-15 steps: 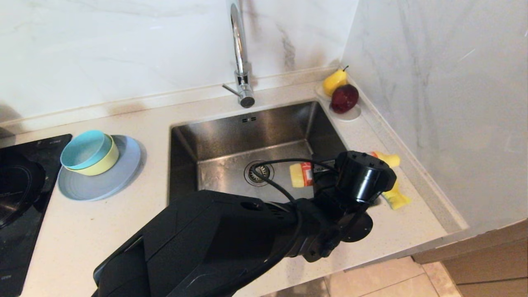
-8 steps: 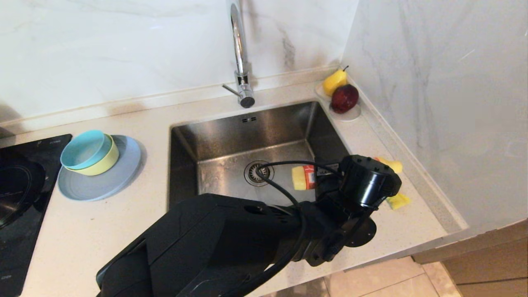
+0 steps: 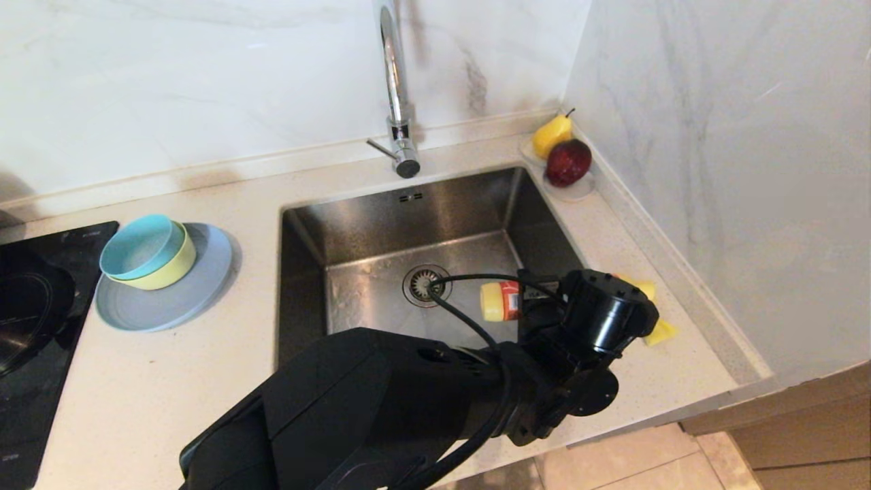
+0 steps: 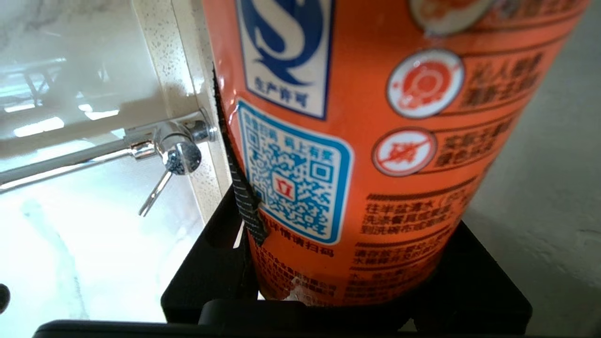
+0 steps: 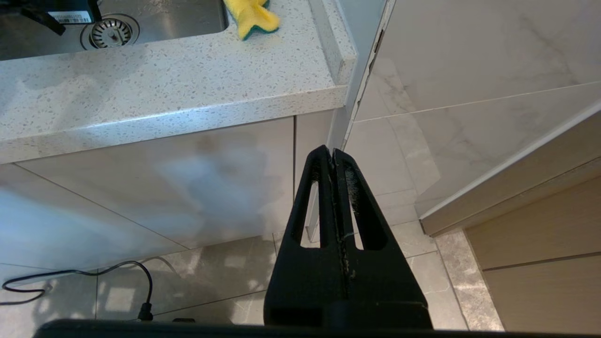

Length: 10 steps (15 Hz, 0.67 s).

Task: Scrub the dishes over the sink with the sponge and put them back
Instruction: Squeeze it onto the sponge

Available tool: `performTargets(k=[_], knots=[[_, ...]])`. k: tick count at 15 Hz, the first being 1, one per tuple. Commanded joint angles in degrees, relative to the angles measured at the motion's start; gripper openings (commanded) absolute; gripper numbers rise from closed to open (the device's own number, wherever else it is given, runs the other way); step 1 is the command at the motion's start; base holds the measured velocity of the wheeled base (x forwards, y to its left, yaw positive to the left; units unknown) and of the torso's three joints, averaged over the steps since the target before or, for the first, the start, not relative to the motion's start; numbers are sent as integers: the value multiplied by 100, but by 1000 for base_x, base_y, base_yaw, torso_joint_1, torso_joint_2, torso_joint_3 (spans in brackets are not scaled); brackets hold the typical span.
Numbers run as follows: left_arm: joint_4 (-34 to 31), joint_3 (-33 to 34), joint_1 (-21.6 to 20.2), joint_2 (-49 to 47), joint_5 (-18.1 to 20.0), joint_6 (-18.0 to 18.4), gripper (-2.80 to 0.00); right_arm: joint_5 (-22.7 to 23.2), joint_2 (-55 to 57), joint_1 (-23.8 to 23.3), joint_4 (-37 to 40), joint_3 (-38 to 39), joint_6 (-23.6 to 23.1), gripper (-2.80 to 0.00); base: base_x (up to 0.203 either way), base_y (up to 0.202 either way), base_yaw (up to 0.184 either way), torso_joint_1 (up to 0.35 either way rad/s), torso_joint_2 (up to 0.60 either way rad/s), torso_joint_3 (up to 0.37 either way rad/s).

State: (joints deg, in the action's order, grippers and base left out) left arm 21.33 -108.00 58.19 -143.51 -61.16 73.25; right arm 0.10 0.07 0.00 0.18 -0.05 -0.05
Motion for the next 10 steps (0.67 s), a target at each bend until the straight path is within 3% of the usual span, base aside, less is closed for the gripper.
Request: performTargets(k=[1, 10], knots=[[29, -2, 9, -72, -36, 40, -280, -1, 1, 0, -1, -4, -4, -280, 0, 0, 0, 0, 0, 0], [2, -2, 17, -28, -227, 362, -280, -1, 1, 0, -1, 1, -4, -280, 0, 0, 0, 0, 0, 0]])
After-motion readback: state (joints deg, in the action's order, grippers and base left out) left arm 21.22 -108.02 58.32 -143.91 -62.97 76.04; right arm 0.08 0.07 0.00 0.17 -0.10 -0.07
